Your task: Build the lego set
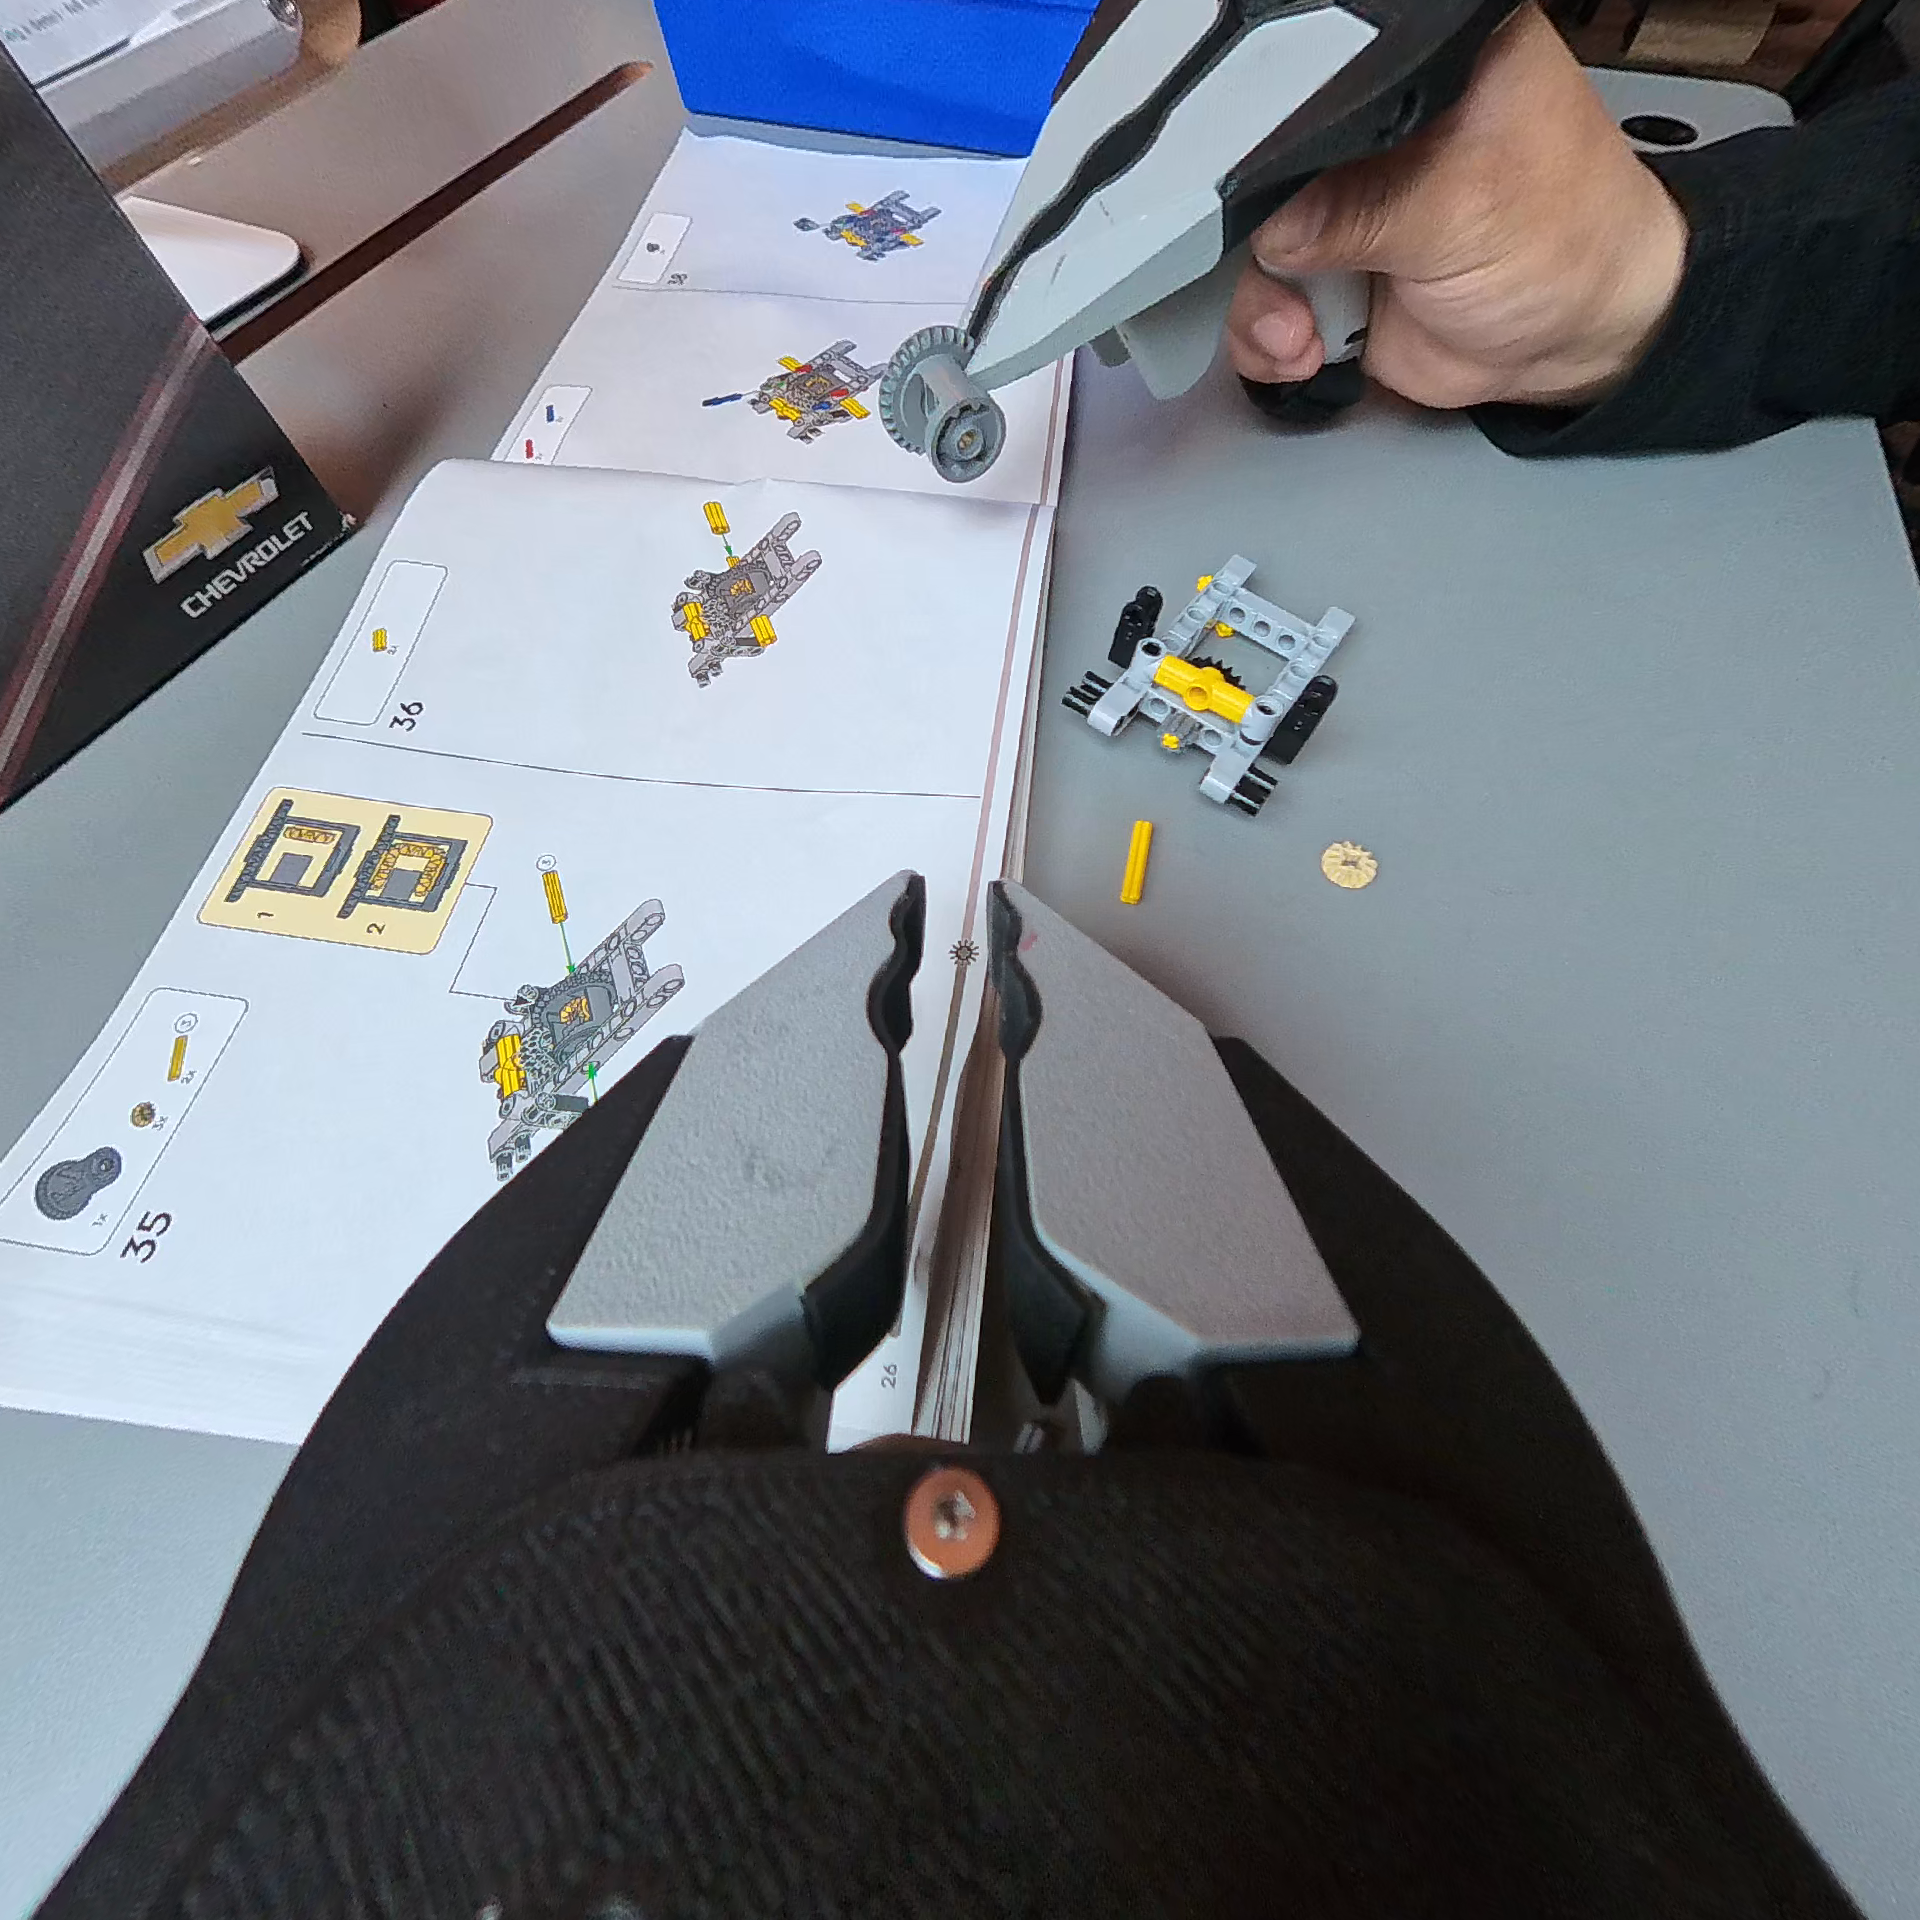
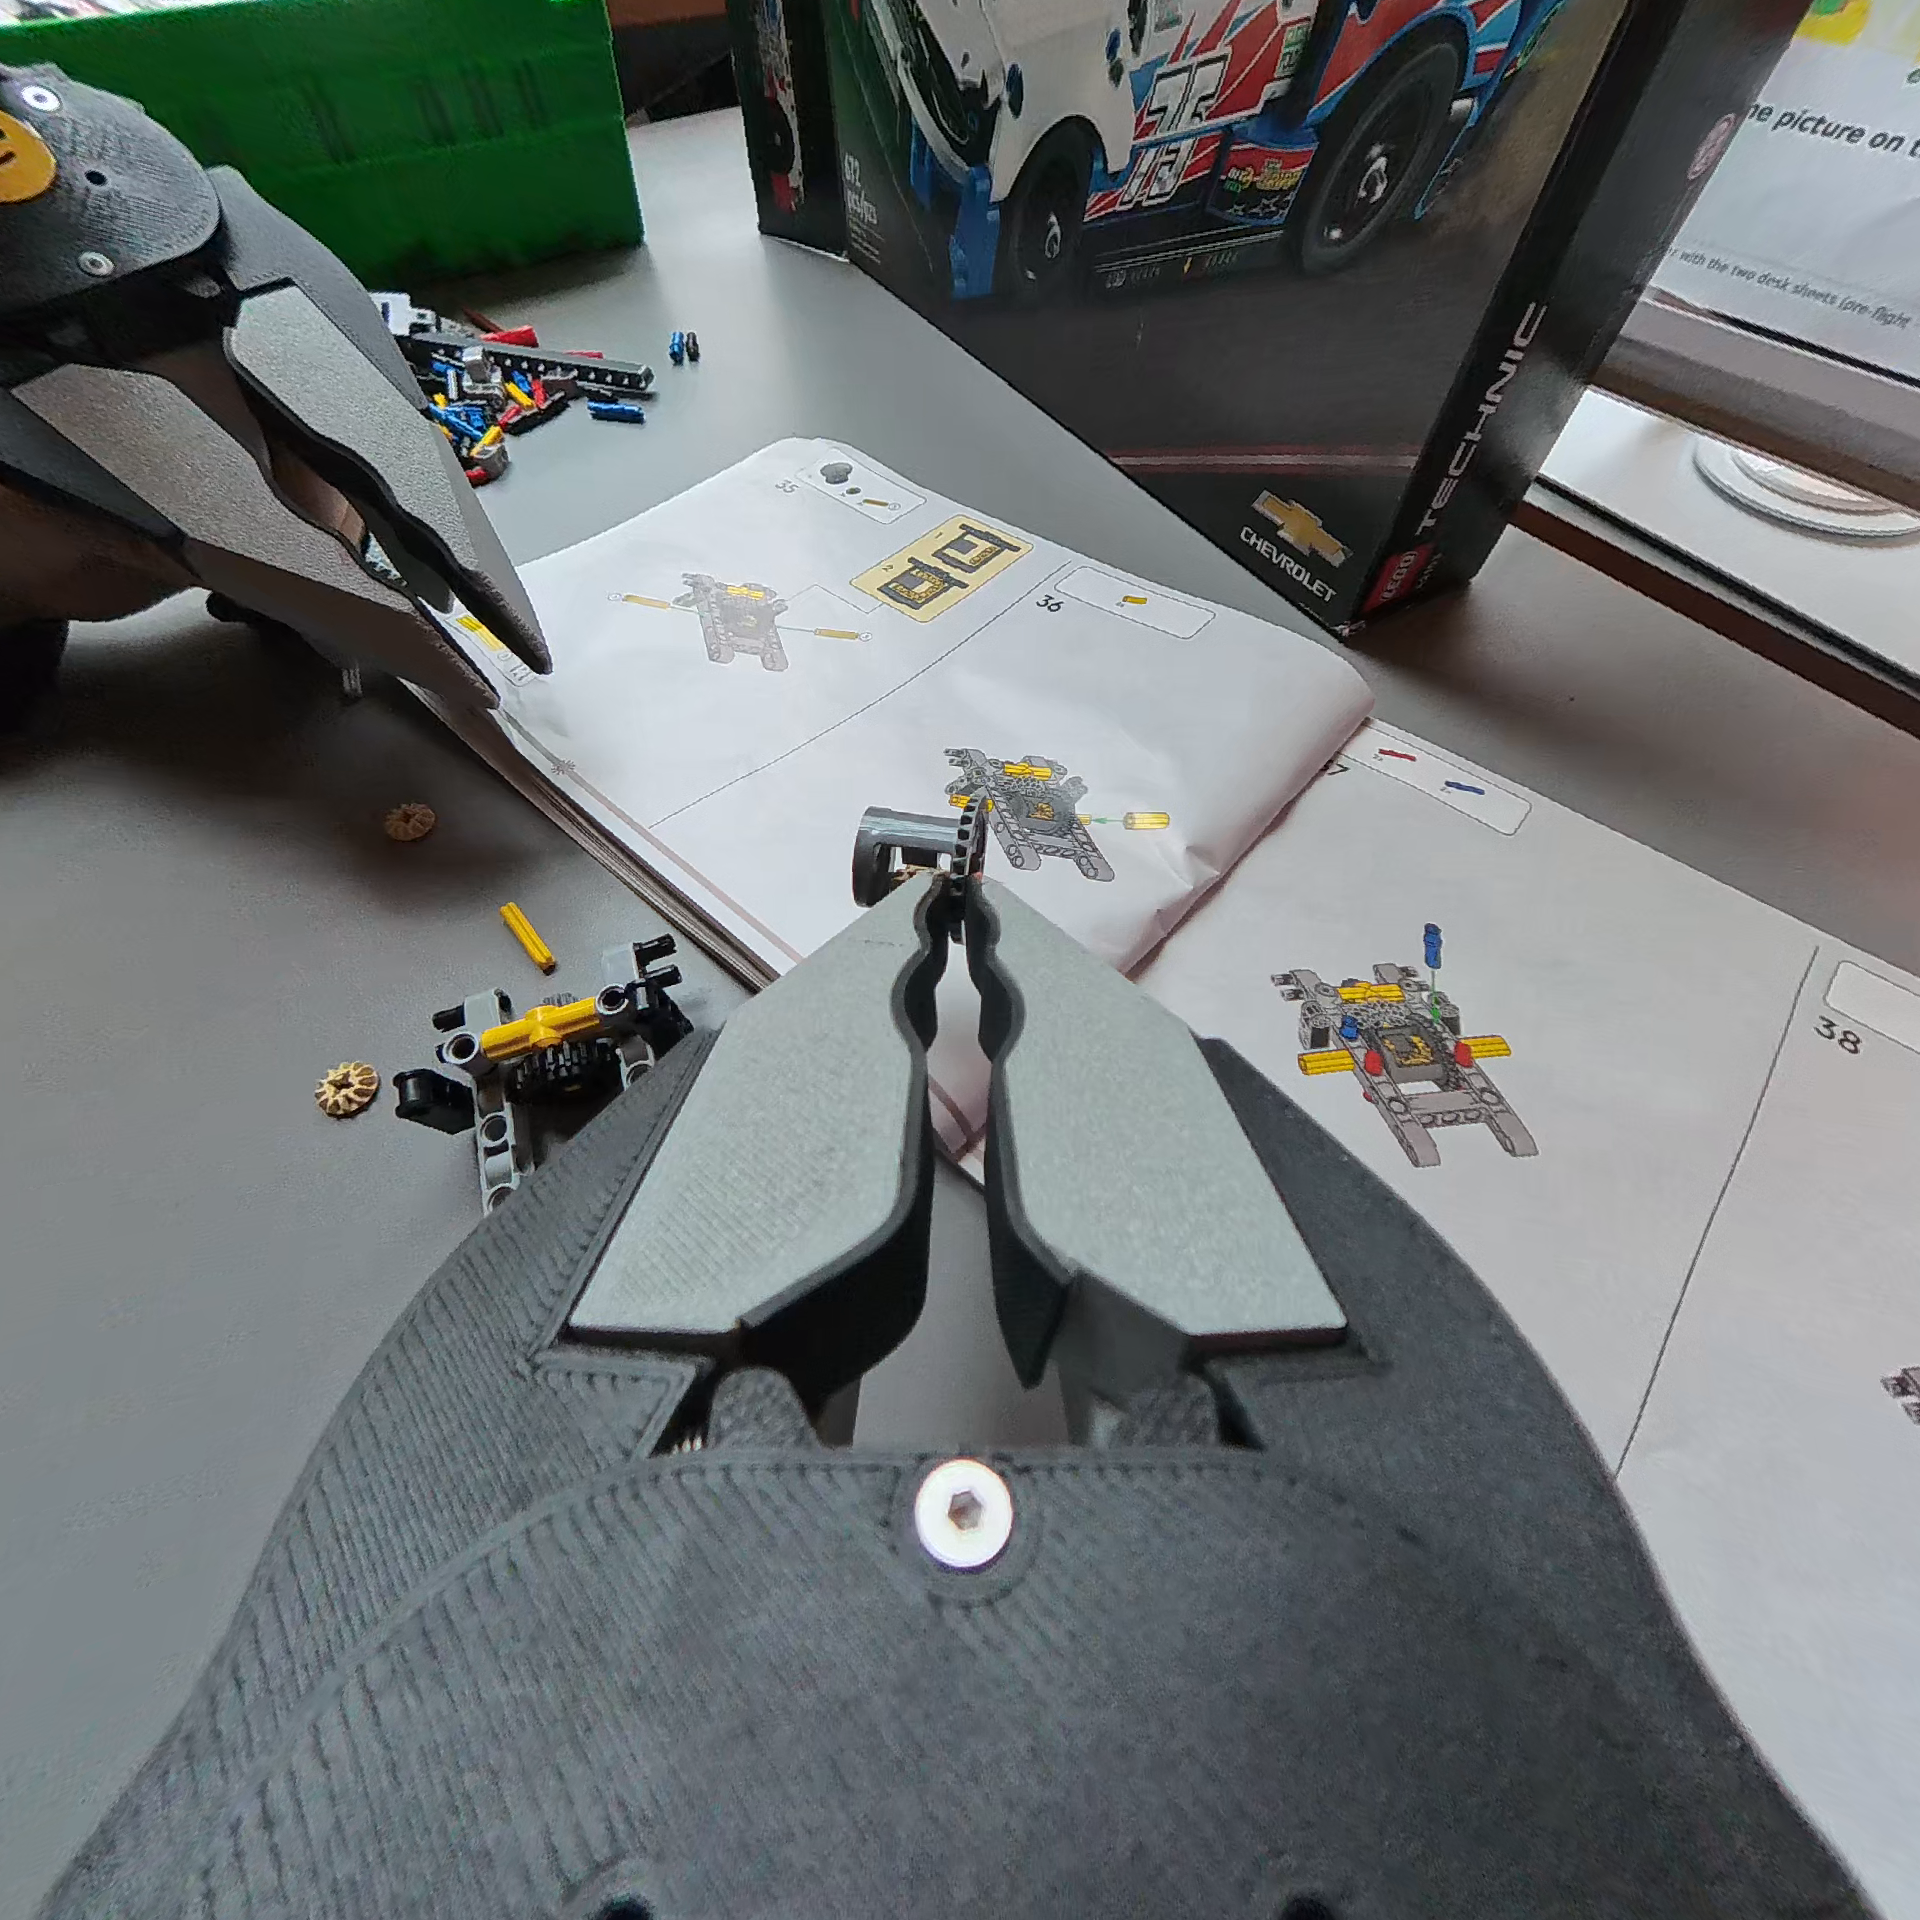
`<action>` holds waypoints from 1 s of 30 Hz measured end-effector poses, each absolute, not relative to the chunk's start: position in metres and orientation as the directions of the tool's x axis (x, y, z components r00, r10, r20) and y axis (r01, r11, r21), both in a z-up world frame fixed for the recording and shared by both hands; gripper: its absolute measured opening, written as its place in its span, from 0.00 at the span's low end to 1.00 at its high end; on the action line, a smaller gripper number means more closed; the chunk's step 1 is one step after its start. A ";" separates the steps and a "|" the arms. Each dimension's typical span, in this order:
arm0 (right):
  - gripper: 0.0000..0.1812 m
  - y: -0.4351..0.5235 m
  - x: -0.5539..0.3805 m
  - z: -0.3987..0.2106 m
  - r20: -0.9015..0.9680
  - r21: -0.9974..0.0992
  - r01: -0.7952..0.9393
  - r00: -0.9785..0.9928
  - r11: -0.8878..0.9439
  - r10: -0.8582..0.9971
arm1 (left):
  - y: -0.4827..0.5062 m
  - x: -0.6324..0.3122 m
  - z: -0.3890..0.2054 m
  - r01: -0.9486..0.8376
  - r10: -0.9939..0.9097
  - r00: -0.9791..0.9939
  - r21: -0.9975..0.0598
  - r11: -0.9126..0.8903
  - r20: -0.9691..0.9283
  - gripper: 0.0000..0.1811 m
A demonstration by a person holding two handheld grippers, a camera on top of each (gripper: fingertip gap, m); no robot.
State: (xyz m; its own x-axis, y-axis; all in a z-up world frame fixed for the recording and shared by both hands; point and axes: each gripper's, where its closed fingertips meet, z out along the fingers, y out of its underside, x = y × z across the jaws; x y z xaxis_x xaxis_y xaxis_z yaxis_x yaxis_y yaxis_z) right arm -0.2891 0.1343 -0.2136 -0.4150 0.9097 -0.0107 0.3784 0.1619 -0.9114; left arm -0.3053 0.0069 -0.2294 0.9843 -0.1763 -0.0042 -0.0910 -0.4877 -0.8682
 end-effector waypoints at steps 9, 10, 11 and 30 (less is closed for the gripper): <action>0.00 0.132 -0.289 -0.214 -0.011 -0.912 0.375 -0.424 0.165 0.905 | 0.007 -0.305 -0.230 -0.095 -0.177 0.984 -0.868 -0.488 -0.008 0.05; 0.00 0.132 -0.289 -0.214 -0.010 -0.912 0.375 -0.425 0.166 0.905 | 0.007 -0.305 -0.229 -0.095 -0.177 0.984 -0.868 -0.487 -0.008 0.05; 0.00 0.131 -0.289 -0.214 -0.010 -0.912 0.375 -0.425 0.166 0.905 | 0.007 -0.305 -0.229 -0.095 -0.177 0.984 -0.868 -0.487 -0.008 0.05; 0.00 0.075 -0.271 -0.209 0.011 -0.922 0.298 -0.618 0.248 0.786 | 0.007 -0.300 -0.233 -0.114 -0.205 0.979 -0.856 -0.504 -0.010 0.07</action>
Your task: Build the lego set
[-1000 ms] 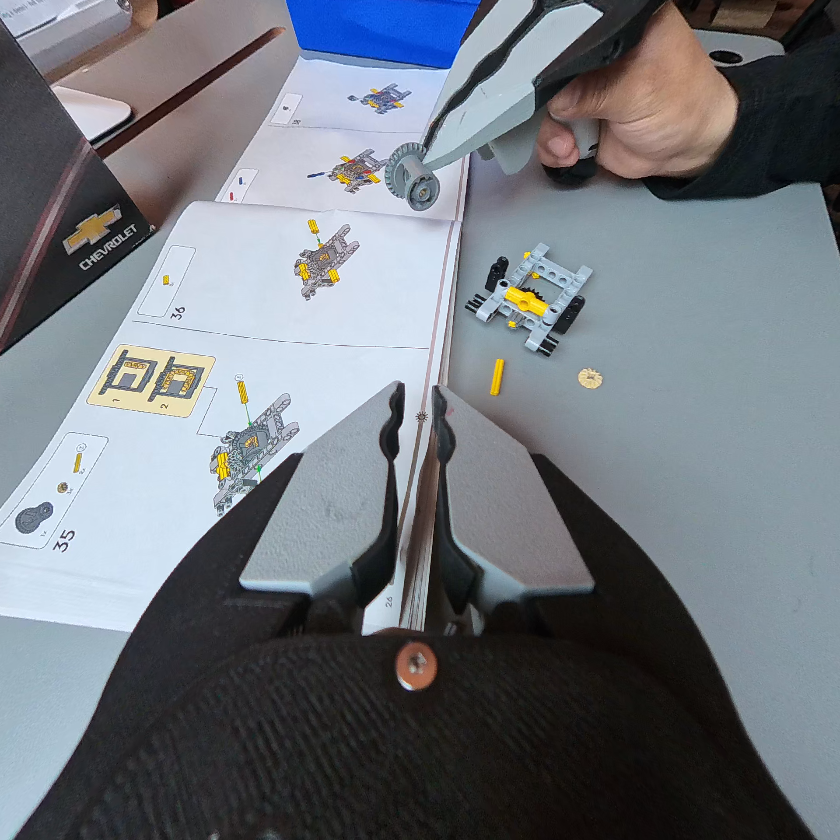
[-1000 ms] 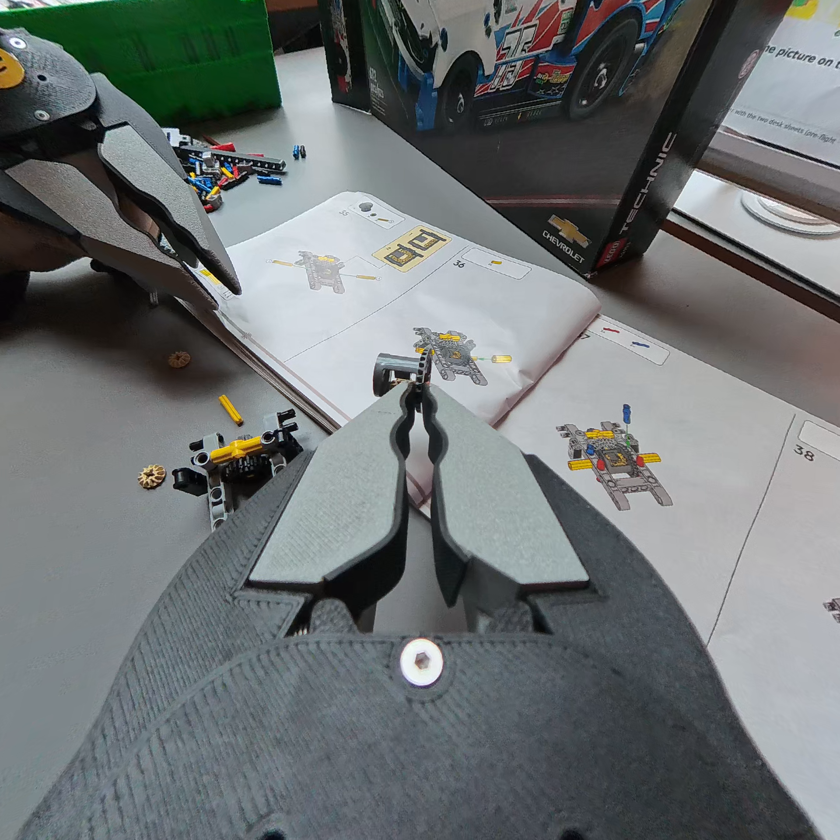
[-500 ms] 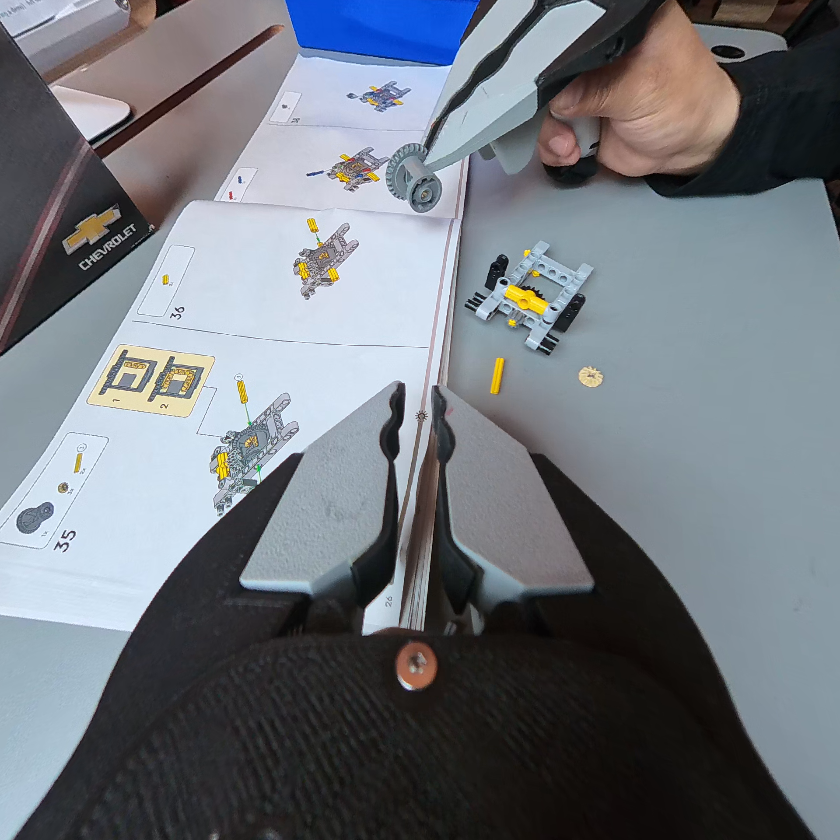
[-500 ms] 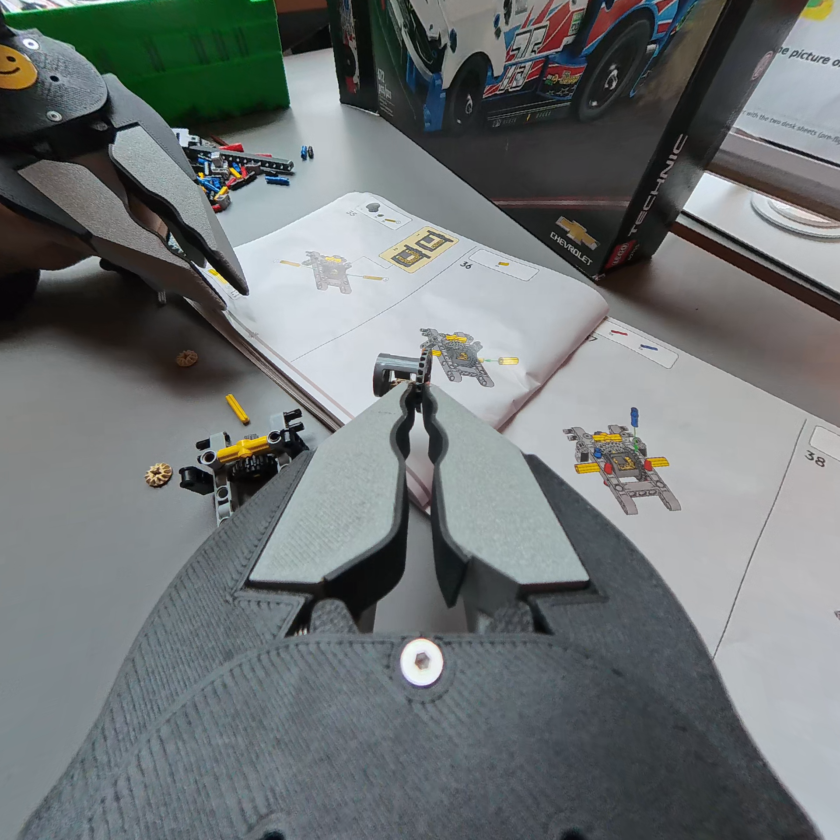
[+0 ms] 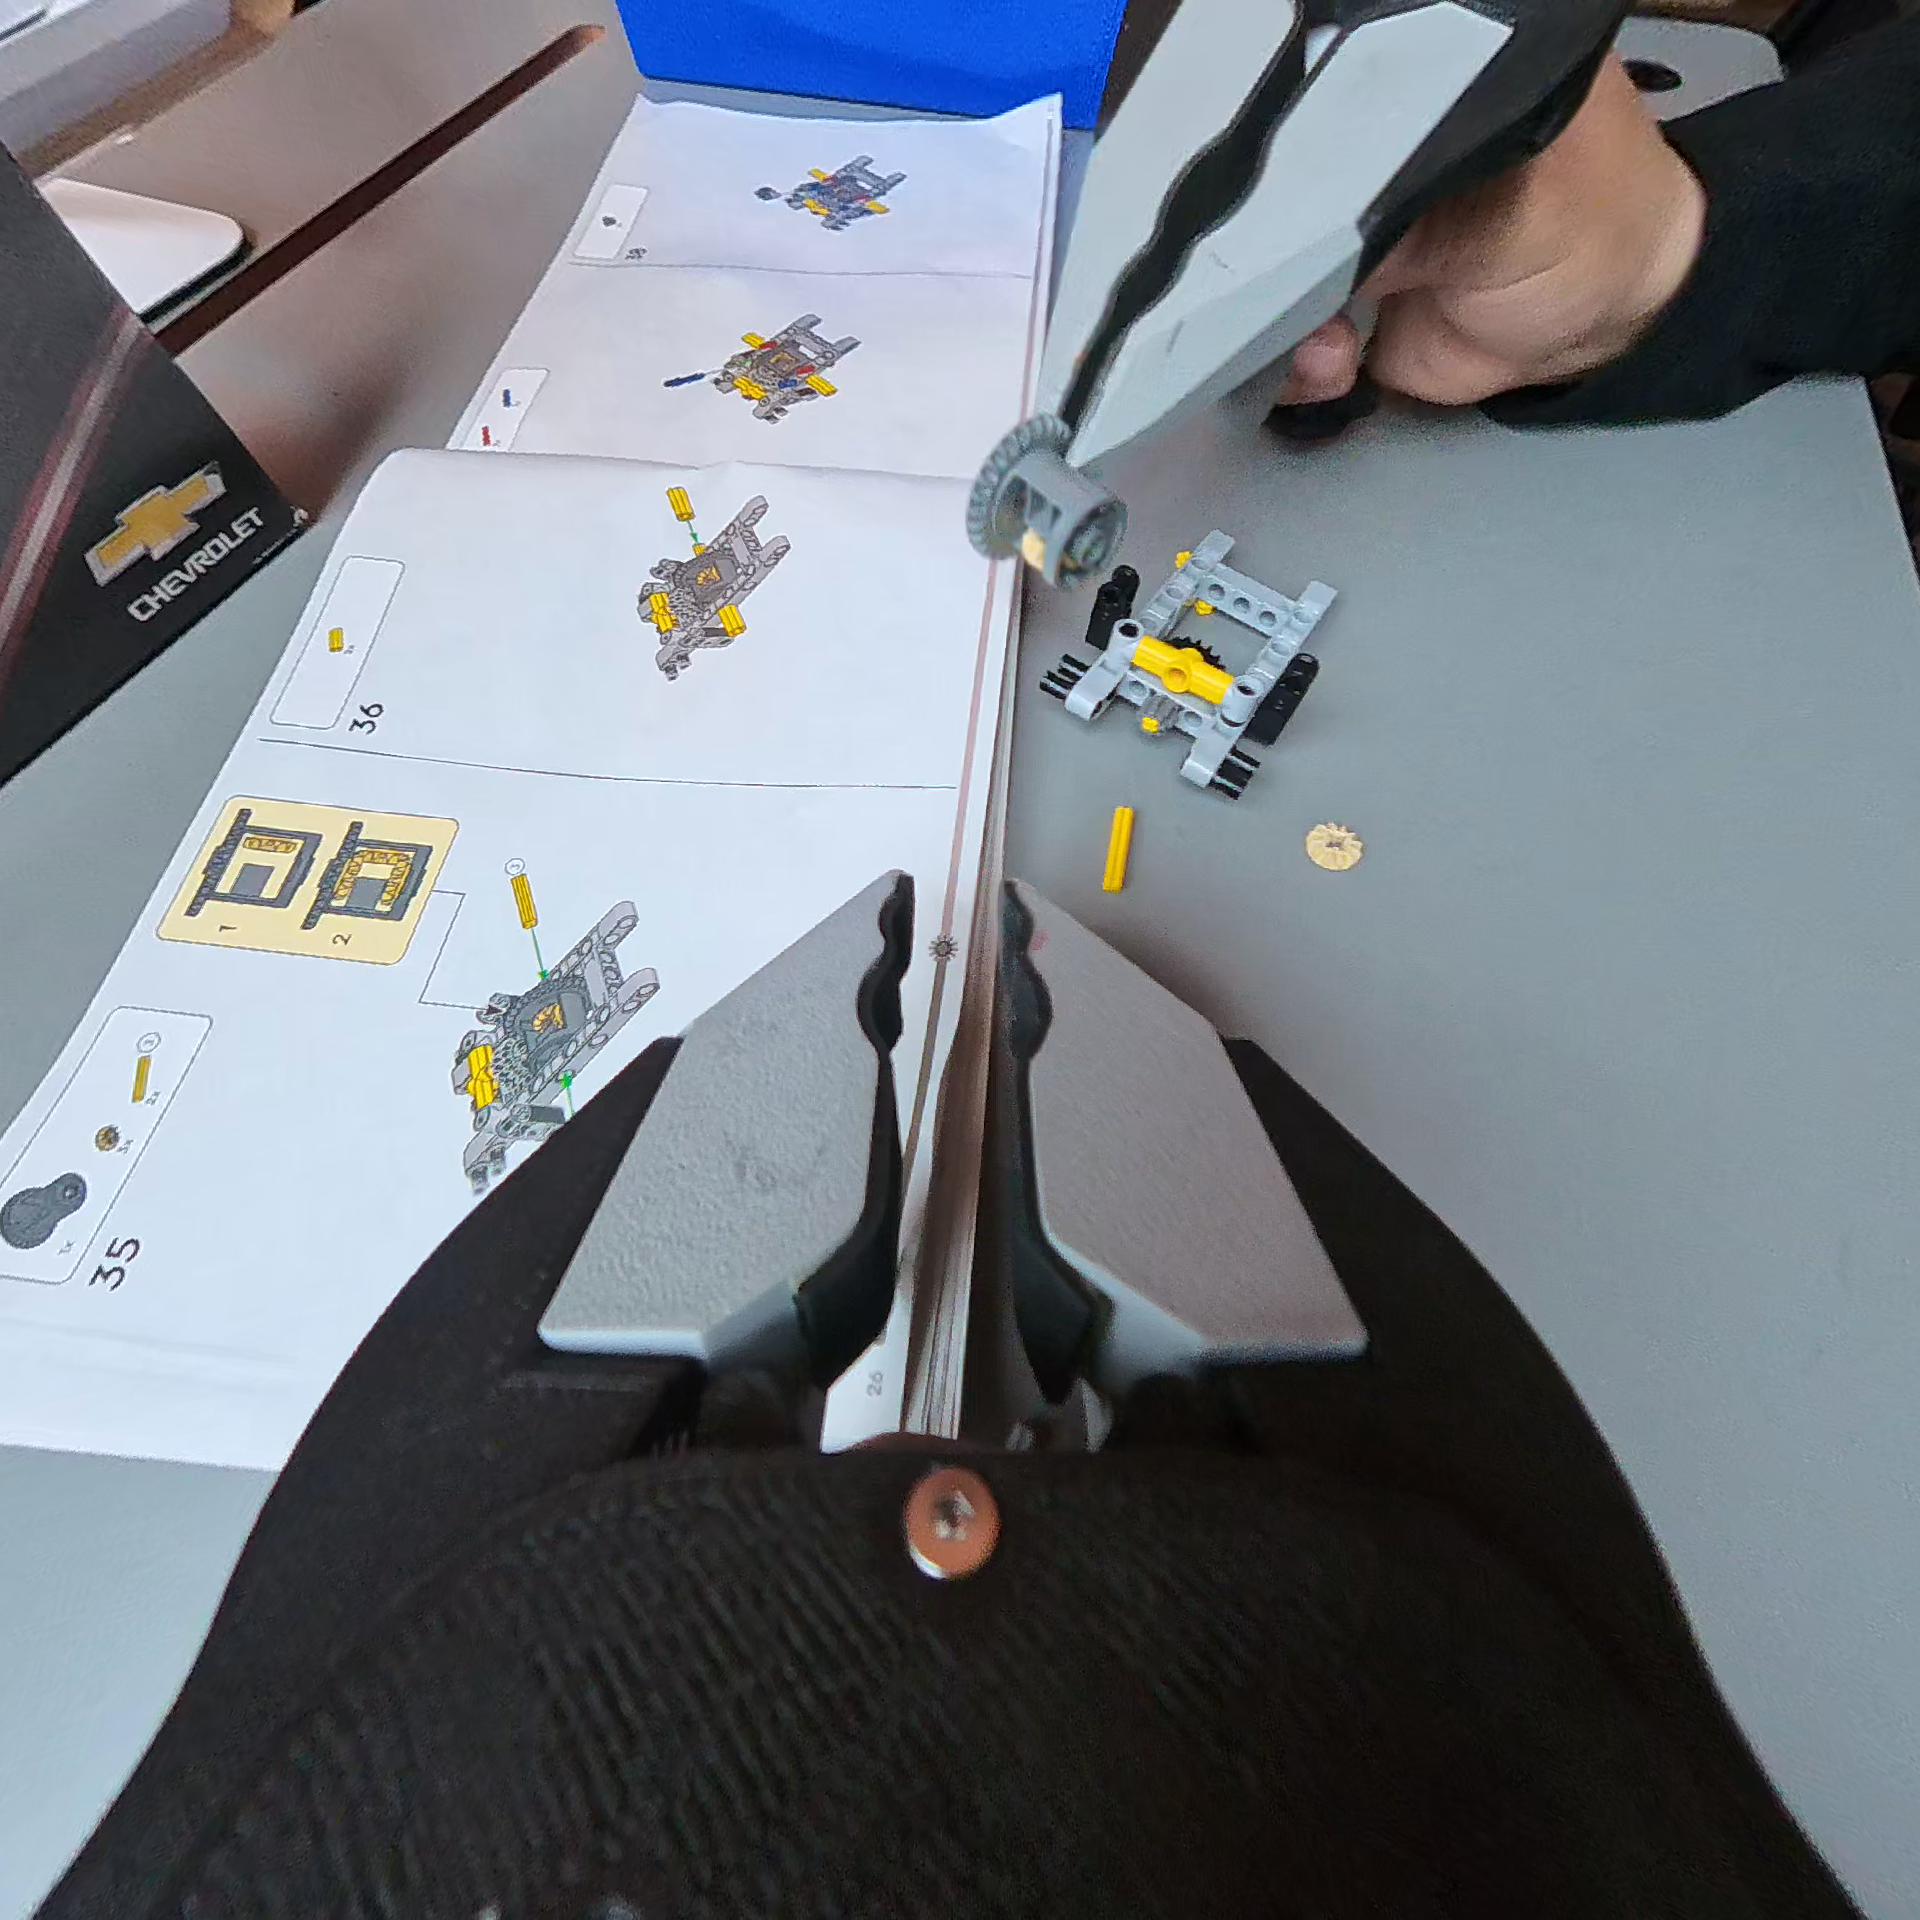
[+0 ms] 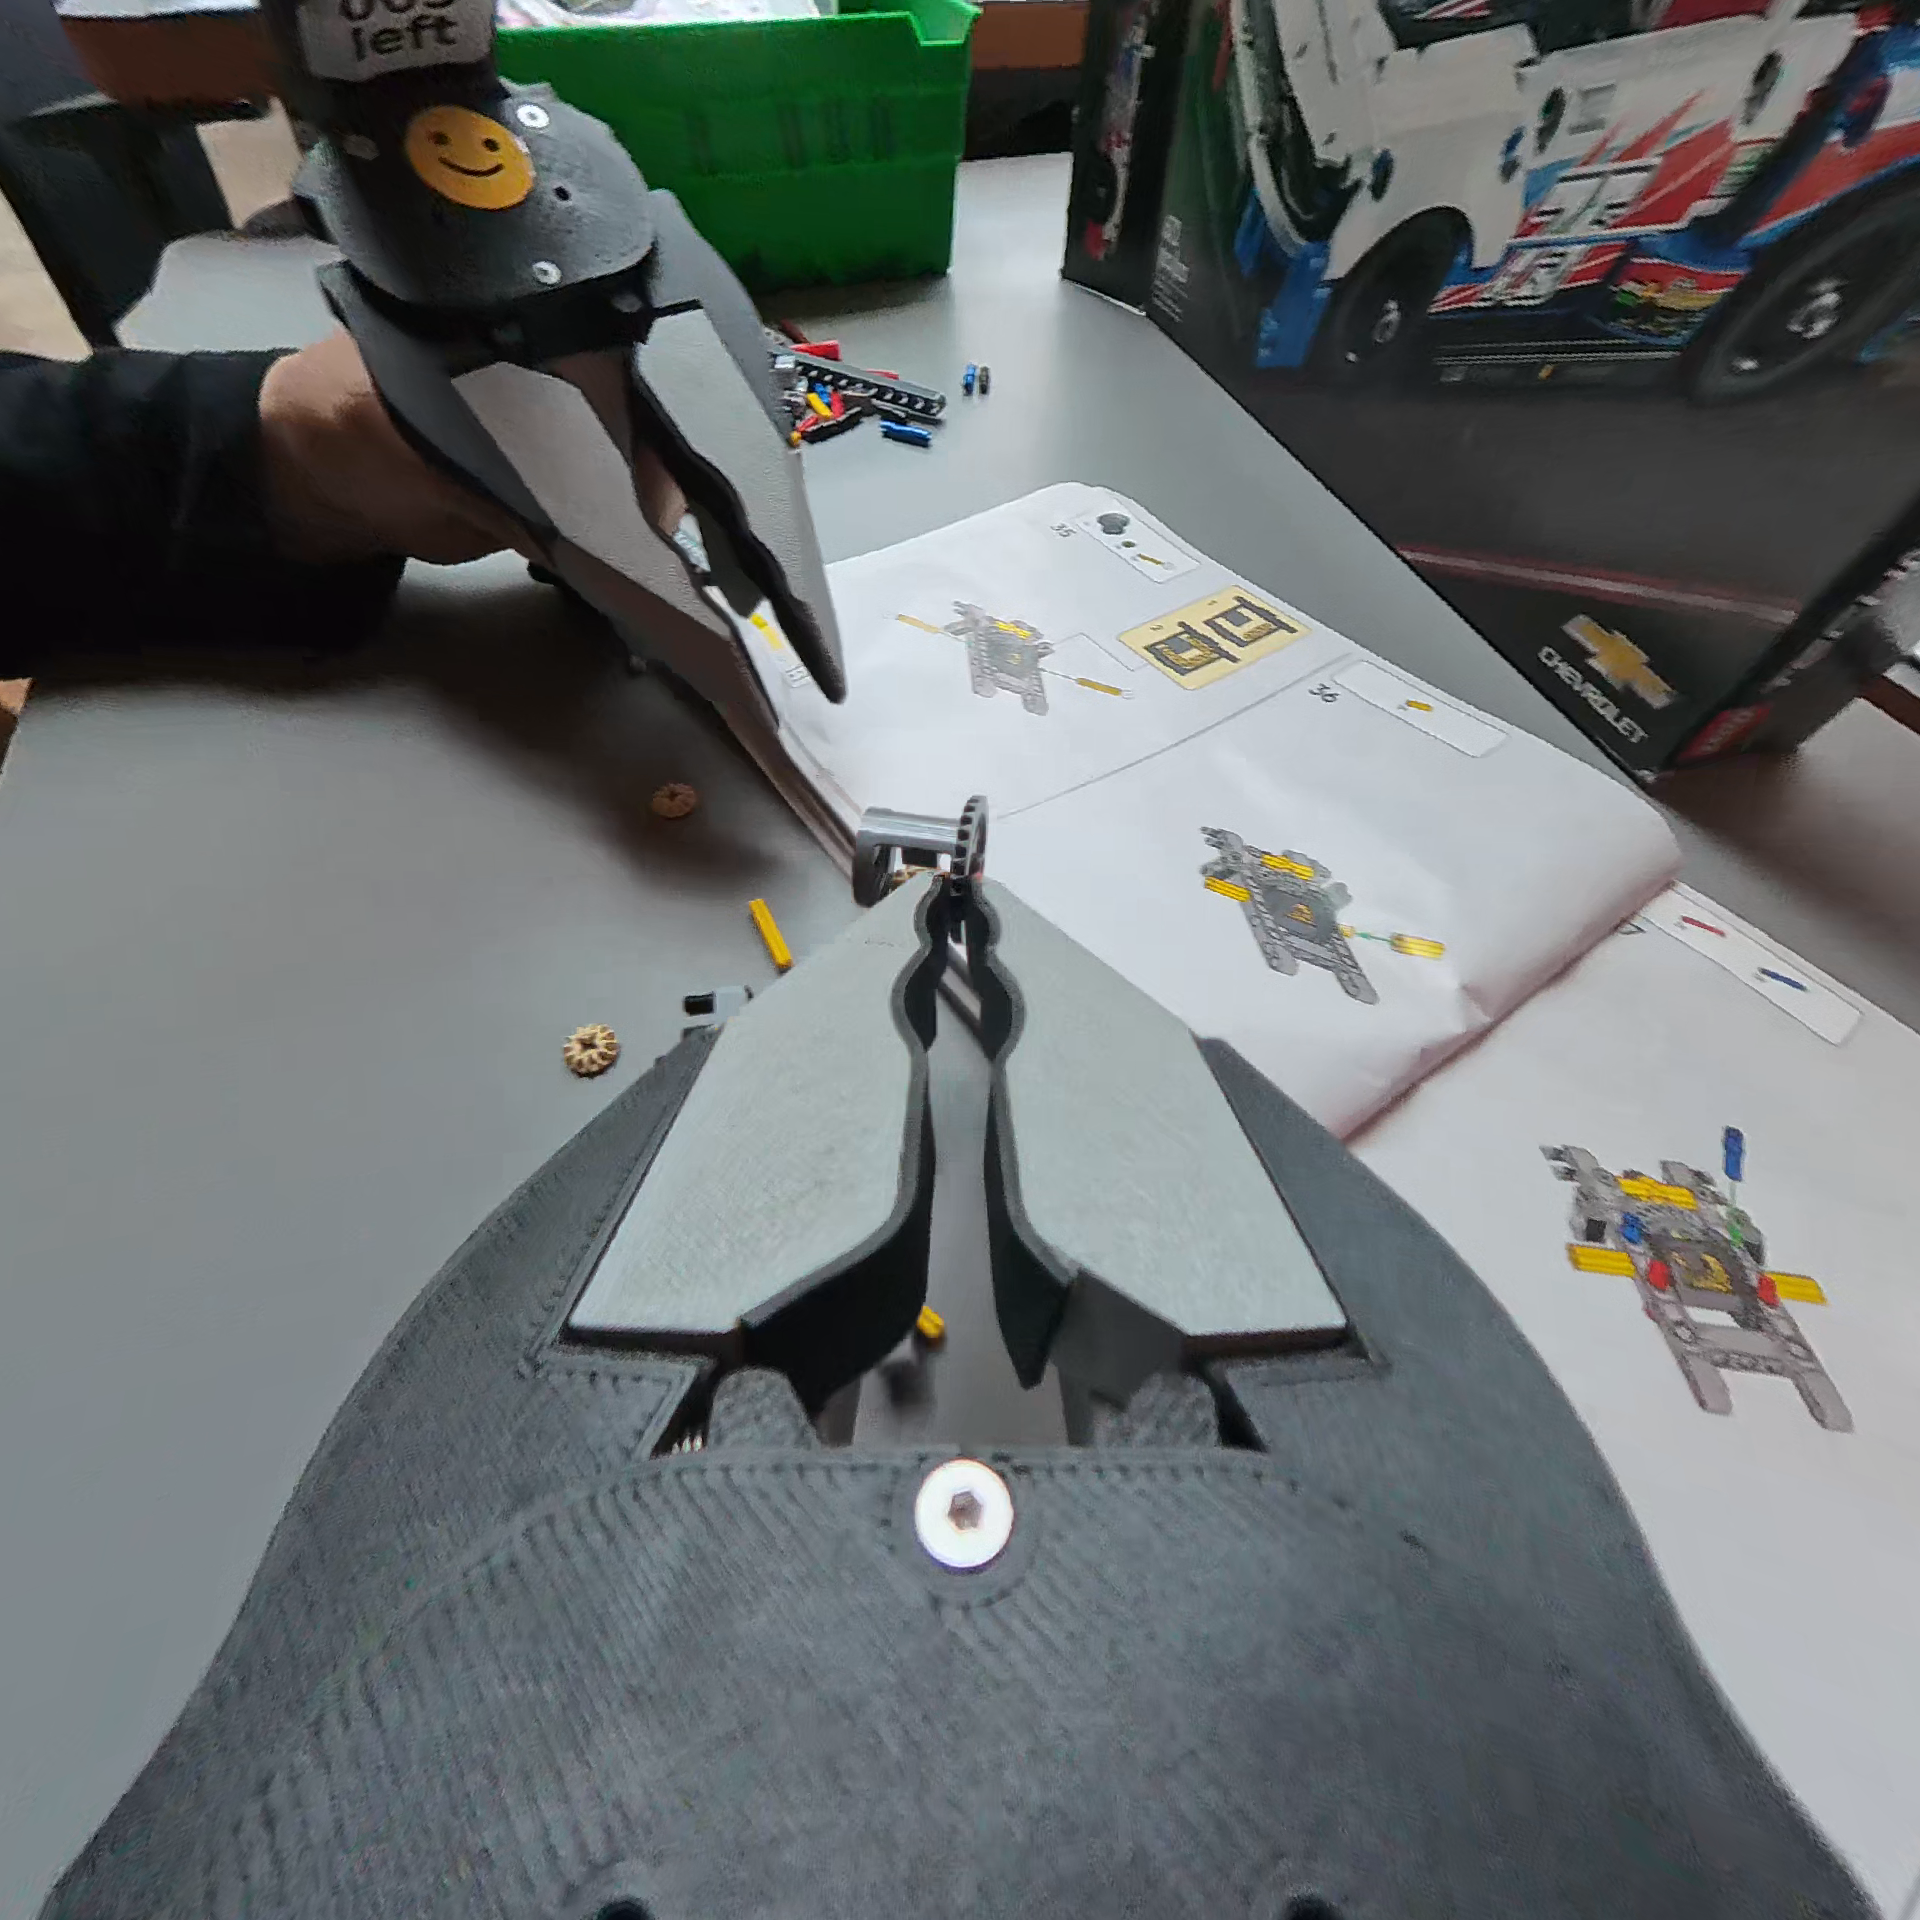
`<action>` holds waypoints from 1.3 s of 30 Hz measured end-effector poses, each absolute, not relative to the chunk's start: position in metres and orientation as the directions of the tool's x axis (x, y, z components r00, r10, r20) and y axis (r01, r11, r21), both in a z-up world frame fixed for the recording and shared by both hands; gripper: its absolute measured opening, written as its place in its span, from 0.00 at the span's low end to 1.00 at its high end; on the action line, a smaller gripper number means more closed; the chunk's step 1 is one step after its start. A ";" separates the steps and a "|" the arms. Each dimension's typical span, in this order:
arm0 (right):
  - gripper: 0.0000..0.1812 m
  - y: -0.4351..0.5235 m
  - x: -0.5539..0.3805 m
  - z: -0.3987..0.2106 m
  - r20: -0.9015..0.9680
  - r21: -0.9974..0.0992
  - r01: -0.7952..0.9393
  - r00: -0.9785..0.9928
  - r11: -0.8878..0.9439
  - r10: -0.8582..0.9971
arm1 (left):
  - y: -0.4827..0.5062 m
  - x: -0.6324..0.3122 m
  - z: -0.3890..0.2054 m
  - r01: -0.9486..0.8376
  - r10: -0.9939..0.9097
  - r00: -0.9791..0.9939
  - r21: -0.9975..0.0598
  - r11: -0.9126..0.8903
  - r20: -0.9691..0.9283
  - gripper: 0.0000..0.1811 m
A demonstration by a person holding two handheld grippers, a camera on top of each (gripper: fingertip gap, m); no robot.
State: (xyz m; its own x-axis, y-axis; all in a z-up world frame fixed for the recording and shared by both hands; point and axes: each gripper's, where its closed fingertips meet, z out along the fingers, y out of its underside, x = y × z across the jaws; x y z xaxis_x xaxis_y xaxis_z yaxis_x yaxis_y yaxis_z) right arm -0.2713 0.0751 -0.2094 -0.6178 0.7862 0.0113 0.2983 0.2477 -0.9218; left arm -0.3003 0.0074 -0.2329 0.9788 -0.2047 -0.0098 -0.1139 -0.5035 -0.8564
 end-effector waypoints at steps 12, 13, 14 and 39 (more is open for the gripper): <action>0.00 0.027 -0.248 -0.209 -0.007 -0.924 0.259 -0.749 0.282 0.662 | 0.012 -0.252 -0.220 -0.169 -0.416 0.909 -0.898 -0.407 0.018 0.23; 0.00 0.023 -0.246 -0.210 -0.007 -0.923 0.256 -0.759 0.289 0.651 | 0.012 -0.249 -0.220 -0.173 -0.431 0.902 -0.900 -0.400 0.018 0.24; 0.00 0.020 -0.244 -0.210 -0.006 -0.921 0.253 -0.769 0.295 0.639 | 0.011 -0.246 -0.219 -0.177 -0.441 0.897 -0.902 -0.395 0.017 0.24; 0.00 0.003 -0.231 -0.217 0.016 -0.915 0.215 -0.826 0.342 0.563 | 0.005 -0.221 -0.223 -0.300 -0.546 0.835 -0.885 -0.355 -0.065 0.13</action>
